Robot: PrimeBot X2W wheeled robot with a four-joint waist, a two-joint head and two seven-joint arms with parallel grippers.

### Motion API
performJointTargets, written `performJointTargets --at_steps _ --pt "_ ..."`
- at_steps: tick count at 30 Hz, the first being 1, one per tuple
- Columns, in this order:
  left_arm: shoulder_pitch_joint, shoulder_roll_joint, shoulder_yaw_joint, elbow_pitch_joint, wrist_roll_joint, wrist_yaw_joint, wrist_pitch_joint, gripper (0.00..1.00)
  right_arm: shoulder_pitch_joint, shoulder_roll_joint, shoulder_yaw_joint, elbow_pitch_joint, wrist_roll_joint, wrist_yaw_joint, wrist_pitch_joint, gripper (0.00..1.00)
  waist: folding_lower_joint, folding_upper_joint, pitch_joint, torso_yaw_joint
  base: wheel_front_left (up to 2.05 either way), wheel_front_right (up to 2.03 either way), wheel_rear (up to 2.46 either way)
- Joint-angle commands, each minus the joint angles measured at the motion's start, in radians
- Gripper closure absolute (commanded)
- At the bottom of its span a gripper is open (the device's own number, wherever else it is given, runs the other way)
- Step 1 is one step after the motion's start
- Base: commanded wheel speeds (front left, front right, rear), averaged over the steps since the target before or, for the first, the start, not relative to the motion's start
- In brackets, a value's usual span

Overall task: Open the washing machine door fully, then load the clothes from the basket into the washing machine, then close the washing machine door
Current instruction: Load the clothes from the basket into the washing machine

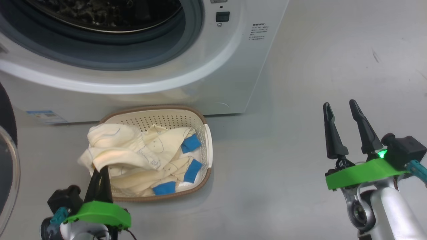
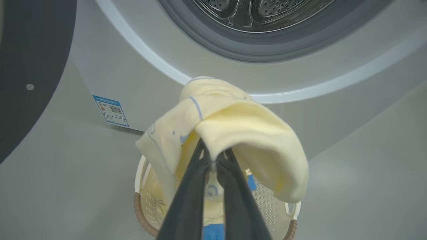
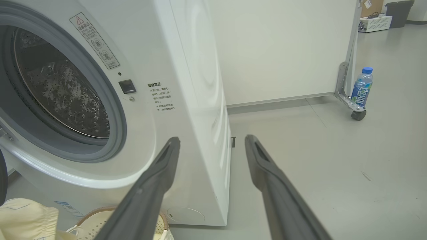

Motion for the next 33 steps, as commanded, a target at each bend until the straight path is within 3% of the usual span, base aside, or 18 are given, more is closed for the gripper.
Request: performJointTargets --at_steps 1,12,33 --pt "0.017 0.008 0.042 -0.046 0.011 -0.005 -0.011 1.00 0.006 -0.015 0.012 -0.029 -0.009 0.000 -0.006 0.00 0.0001 -0.0001 -0.043 0.010 0.00 0.00 0.00" --pt "0.164 0.000 0.074 -0.193 0.000 0.003 -0.011 1.00 0.082 -0.014 0.012 -0.023 -0.020 0.000 -0.006 0.00 0.0001 -0.0001 -0.149 0.004 0.00 0.00 0.00" --pt "0.282 -0.001 0.072 -0.384 0.020 0.053 -0.011 1.00 0.138 -0.027 -0.011 -0.027 -0.036 0.000 -0.006 0.00 0.0001 -0.0001 -0.213 -0.003 0.00 0.00 0.00"
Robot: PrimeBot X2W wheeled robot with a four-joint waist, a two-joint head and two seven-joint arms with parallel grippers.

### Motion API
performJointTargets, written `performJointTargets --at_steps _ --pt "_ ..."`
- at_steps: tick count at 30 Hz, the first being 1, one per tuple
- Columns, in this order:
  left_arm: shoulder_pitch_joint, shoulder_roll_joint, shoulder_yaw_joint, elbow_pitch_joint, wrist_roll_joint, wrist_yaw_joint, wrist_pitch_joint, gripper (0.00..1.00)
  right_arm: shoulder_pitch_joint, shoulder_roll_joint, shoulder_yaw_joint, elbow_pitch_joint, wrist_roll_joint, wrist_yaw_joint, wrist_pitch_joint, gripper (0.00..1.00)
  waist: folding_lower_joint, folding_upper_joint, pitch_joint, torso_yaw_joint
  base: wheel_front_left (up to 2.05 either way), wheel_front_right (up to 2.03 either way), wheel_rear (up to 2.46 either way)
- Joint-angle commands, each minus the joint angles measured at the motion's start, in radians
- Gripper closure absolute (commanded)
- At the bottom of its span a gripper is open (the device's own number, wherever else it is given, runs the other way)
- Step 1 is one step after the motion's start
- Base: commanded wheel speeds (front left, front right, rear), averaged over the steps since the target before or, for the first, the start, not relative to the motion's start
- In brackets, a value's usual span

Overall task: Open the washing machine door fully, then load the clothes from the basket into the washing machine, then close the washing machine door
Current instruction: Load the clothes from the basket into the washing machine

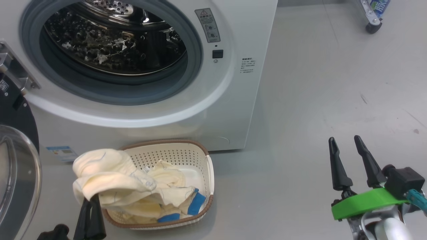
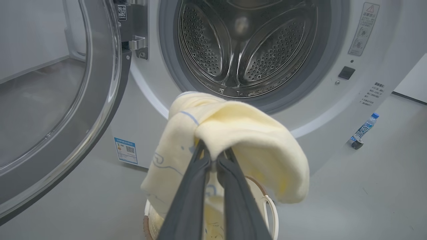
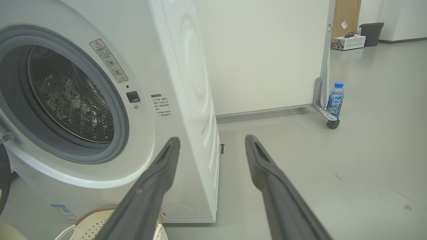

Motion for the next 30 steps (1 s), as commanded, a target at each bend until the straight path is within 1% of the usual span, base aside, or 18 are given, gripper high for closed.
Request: performJointTargets --at_steps 1,17,30 --pt "-0.010 0.005 0.037 -0.047 0.014 0.007 -0.011 1.00 -0.014 -0.020 0.015 -0.032 -0.011 0.000 -0.007 0.00 0.0001 -0.0001 -0.005 -0.001 0.00 0.00 0.00" --pt "0.027 0.005 0.060 -0.086 0.031 0.002 -0.011 1.00 0.019 -0.020 0.009 -0.029 -0.015 0.000 -0.007 0.00 0.0001 -0.0001 -0.039 0.006 0.00 0.00 0.00" --pt "0.042 0.005 0.050 -0.116 0.044 -0.002 -0.011 1.00 0.026 -0.025 0.020 -0.027 -0.014 0.000 -0.007 0.00 0.0001 -0.0001 -0.043 -0.003 0.00 0.00 0.00"
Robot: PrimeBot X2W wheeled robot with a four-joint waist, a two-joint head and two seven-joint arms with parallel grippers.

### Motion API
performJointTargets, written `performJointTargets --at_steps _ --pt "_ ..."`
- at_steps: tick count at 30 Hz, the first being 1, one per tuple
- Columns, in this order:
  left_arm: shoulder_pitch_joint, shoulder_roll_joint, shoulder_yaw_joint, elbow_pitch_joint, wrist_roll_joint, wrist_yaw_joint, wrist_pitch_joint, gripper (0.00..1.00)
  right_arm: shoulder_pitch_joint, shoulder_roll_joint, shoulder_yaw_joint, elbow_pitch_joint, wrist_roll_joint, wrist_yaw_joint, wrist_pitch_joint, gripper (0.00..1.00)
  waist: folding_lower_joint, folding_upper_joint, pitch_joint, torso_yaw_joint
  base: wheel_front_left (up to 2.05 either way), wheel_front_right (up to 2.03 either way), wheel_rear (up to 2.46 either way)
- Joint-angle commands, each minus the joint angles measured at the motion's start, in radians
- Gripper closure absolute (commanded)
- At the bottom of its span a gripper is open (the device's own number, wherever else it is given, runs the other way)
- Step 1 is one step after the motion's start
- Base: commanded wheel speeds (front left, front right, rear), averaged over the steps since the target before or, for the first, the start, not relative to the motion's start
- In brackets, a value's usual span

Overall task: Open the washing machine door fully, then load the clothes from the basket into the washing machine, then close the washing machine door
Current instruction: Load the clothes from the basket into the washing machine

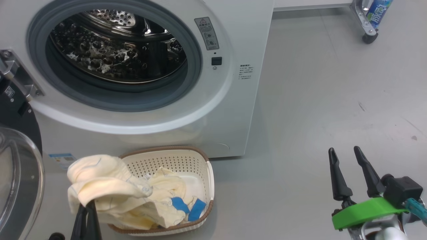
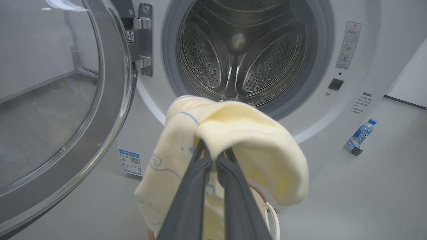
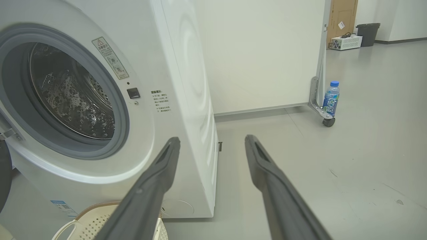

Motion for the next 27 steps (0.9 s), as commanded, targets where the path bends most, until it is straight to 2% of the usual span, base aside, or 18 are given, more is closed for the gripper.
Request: performJointTargets --at_steps 1,13,27 --pt "-0.024 0.004 0.028 -0.041 0.012 -0.002 -0.011 1.00 -0.022 -0.024 0.024 -0.029 -0.005 0.000 -0.007 0.00 0.0001 0.0000 0.004 -0.002 0.00 0.00 0.00" --pt "-0.142 0.012 -0.014 -0.007 0.037 -0.033 -0.011 1.00 -0.053 -0.012 0.029 -0.016 -0.006 0.000 -0.007 0.00 0.0001 0.0000 0.060 -0.010 0.00 0.00 0.00" --pt "-0.461 0.081 -0.050 0.095 0.071 -0.052 0.056 1.00 -0.136 0.011 0.050 -0.012 0.011 0.000 -0.007 0.00 0.0001 0.0000 0.193 -0.040 0.00 0.00 0.00"
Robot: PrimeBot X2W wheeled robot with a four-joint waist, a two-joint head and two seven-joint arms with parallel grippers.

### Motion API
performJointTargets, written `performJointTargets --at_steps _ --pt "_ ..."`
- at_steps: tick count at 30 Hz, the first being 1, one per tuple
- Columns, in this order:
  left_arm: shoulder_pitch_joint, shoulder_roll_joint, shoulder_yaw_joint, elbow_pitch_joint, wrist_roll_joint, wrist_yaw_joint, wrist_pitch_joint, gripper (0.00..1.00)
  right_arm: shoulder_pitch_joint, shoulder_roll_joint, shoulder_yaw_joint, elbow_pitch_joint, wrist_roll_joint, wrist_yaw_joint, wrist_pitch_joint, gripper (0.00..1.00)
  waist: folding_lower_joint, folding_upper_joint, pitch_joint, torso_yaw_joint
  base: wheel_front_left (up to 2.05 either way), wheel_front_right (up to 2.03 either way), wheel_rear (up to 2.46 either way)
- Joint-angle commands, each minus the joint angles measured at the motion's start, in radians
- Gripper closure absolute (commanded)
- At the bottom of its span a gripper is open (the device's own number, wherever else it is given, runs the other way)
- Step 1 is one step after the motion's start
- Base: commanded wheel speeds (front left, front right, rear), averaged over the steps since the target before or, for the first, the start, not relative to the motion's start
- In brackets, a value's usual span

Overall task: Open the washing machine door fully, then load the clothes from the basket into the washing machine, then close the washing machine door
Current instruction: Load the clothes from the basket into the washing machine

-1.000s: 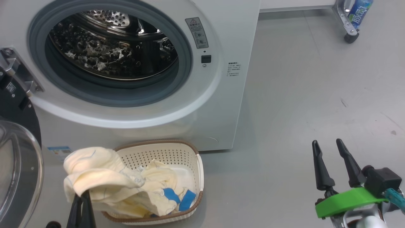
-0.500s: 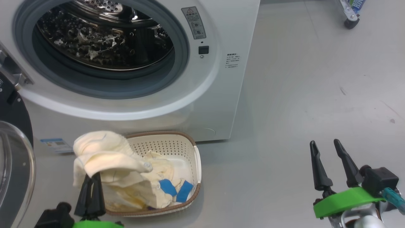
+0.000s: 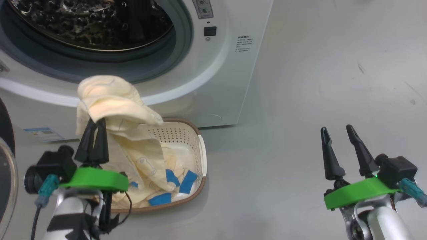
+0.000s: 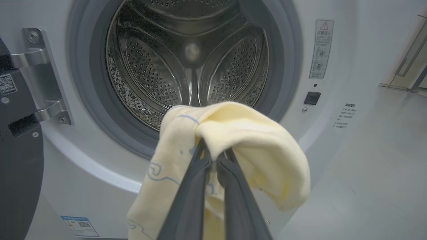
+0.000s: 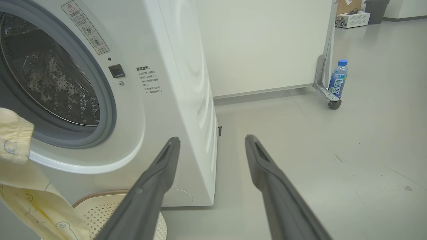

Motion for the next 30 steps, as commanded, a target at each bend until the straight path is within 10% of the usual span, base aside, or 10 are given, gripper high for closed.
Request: performJointTargets --at_steps 1,30 --pt "-0.069 0.031 0.036 -0.020 0.010 0.000 0.005 1.00 -0.046 -0.001 0.024 -0.028 0.009 0.000 -0.007 0.00 -0.0002 0.0000 0.033 -0.015 0.00 0.00 0.00" --pt "-0.802 0.256 0.090 0.449 0.061 0.037 0.128 1.00 -0.215 0.003 0.151 -0.024 0.146 0.000 -0.007 0.00 -0.0002 0.0000 0.351 -0.216 0.00 0.00 0.00"
